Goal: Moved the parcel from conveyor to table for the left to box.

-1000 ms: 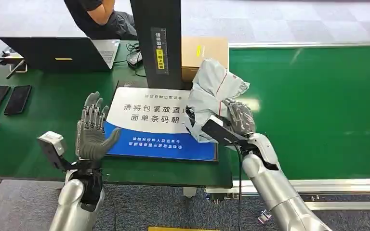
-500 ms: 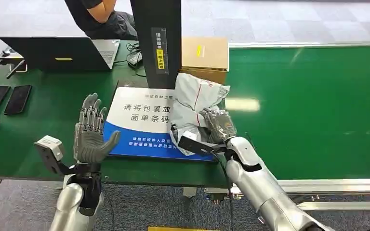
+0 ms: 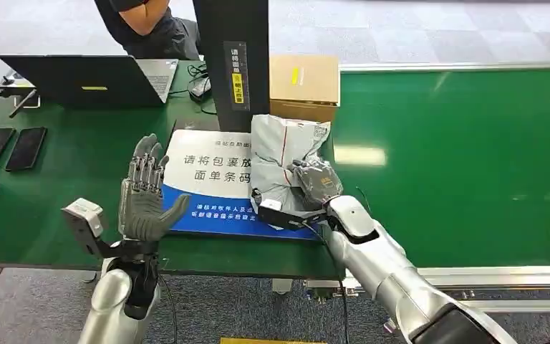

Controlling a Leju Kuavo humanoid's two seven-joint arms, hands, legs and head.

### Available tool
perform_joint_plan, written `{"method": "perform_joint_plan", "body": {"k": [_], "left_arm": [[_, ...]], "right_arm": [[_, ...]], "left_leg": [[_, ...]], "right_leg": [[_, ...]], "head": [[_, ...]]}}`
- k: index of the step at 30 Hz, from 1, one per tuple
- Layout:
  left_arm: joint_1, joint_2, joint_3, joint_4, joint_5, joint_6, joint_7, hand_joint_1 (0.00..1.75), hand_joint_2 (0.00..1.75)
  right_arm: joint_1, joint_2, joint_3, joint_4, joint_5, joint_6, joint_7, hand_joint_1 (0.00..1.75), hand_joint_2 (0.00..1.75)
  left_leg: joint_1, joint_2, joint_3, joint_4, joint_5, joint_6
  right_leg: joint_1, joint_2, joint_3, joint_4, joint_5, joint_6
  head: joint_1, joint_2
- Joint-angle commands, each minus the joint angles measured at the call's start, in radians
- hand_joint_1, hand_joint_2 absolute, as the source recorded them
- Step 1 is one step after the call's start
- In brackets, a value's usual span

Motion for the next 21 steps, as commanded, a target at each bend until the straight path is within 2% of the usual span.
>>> {"method": "perform_joint_plan", "body": {"k": [1, 11, 18, 21], "left_arm": [[-0.050, 0.036, -0.016, 0.106, 0.017, -0.020, 0.003, 0.00, 1.75], [-0.088, 0.019, -0.036, 0.170, 0.031, -0.028, 0.003, 0.00, 1.75], [-0.103, 0.014, -0.048, 0.186, 0.026, -0.029, 0.003, 0.00, 1.75], [-0.126, 0.009, -0.059, 0.211, 0.030, -0.036, 0.003, 0.00, 1.75]], "right_arm": [[-0.086, 0.047, 0.055, 0.106, 0.014, -0.026, 0.000, 1.75, 1.75], [-0.024, 0.102, 0.045, 0.007, -0.017, -0.166, -0.125, 1.75, 1.75], [-0.026, 0.101, 0.033, -0.006, -0.031, -0.180, -0.116, 1.75, 1.75], [-0.044, 0.098, 0.033, 0.006, -0.015, -0.179, -0.076, 1.75, 1.75]], "left_leg": [[0.000, 0.000, 0.001, -0.001, 0.000, -0.001], [0.000, 0.000, 0.003, -0.002, 0.000, -0.001], [0.001, -0.001, 0.003, -0.002, 0.000, -0.001], [0.000, -0.002, 0.000, 0.000, 0.000, -0.001]], "right_leg": [[-0.001, 0.002, 0.000, 0.000, 0.000, -0.001], [0.000, 0.003, 0.002, -0.001, 0.000, -0.001], [0.000, 0.001, 0.002, -0.001, 0.000, -0.001], [0.000, 0.000, 0.000, 0.000, 0.000, -0.001]], "head": [[0.000, 0.000], [0.000, 0.000], [0.000, 0.000], [0.000, 0.000]]}}
